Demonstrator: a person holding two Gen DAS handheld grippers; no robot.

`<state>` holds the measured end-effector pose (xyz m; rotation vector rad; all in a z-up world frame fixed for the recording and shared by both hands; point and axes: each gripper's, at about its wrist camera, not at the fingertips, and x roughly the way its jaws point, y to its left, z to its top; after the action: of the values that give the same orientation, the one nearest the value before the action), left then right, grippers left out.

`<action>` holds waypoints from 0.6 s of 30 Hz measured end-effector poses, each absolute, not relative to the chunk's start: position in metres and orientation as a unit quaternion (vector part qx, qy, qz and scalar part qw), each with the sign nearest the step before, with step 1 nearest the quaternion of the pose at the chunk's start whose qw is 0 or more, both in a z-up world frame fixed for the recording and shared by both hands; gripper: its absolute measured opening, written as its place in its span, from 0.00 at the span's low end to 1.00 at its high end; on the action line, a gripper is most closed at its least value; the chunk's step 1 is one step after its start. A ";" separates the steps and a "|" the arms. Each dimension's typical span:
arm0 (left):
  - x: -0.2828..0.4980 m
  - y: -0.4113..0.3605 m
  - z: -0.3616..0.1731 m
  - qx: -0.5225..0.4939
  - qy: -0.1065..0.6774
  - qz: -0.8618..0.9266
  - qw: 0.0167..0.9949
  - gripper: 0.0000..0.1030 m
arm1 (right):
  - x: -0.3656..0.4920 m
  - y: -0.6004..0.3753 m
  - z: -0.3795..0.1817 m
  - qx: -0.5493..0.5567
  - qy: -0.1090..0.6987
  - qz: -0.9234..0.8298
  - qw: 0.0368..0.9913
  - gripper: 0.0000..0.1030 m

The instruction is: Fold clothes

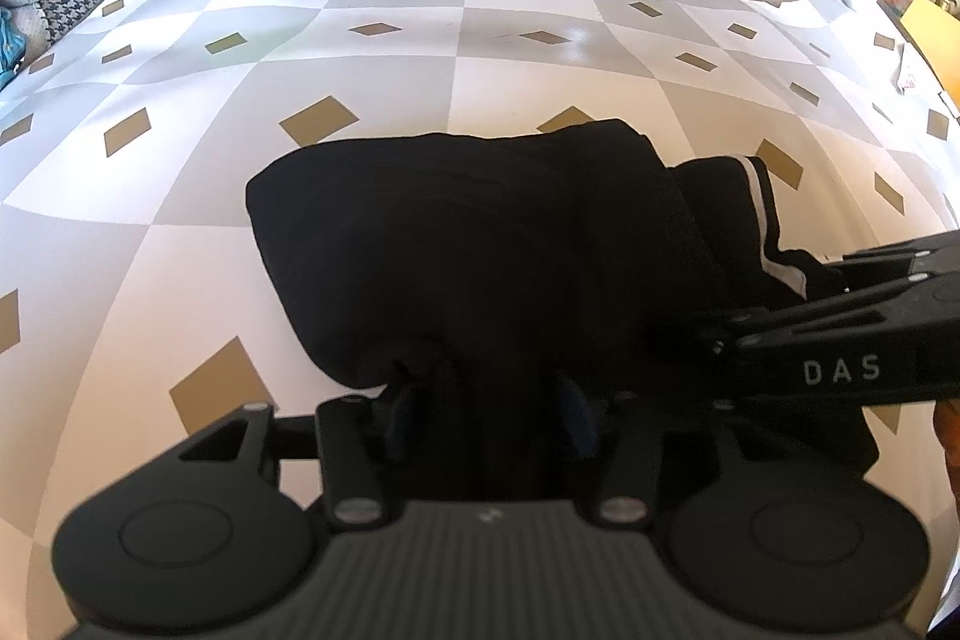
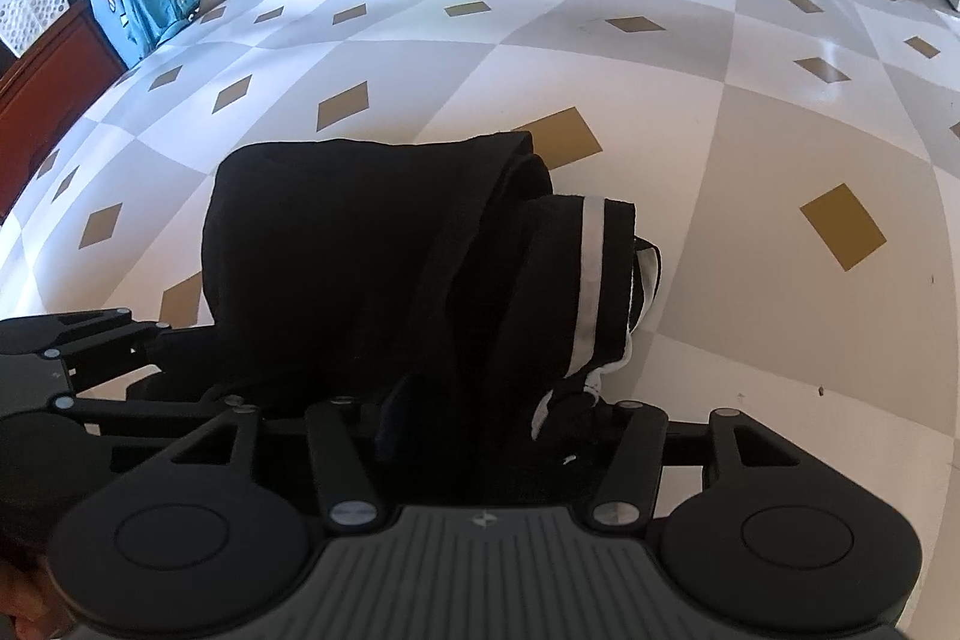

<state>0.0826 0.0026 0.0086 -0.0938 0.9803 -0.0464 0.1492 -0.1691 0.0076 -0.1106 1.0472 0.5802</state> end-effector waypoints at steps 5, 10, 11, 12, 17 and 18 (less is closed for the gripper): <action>0.083 0.005 0.007 -0.054 0.468 -0.025 0.882 0.48 | 0.149 -0.167 0.006 -0.058 0.487 0.275 0.827 0.56; 0.083 -0.002 0.010 -0.044 0.465 -0.029 0.884 0.35 | 0.147 -0.162 0.008 -0.066 0.481 0.283 0.827 0.33; 0.082 -0.005 0.011 -0.037 0.464 -0.028 0.884 0.33 | 0.146 -0.161 0.010 -0.067 0.479 0.283 0.828 0.28; 0.082 -0.008 0.012 -0.031 0.464 -0.027 0.885 0.31 | 0.145 -0.160 0.012 -0.072 0.475 0.285 0.830 0.26; 0.080 -0.012 0.020 -0.031 0.460 -0.019 0.887 0.29 | 0.138 -0.158 0.025 -0.081 0.457 0.293 0.836 0.22; 0.079 -0.012 0.022 -0.031 0.457 -0.018 0.889 0.29 | 0.136 -0.158 0.027 -0.082 0.454 0.293 0.838 0.22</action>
<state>0.0791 -0.0125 0.0217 -0.0646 0.9496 -0.0374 0.1360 -0.1584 0.0273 -0.1744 0.9605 0.6193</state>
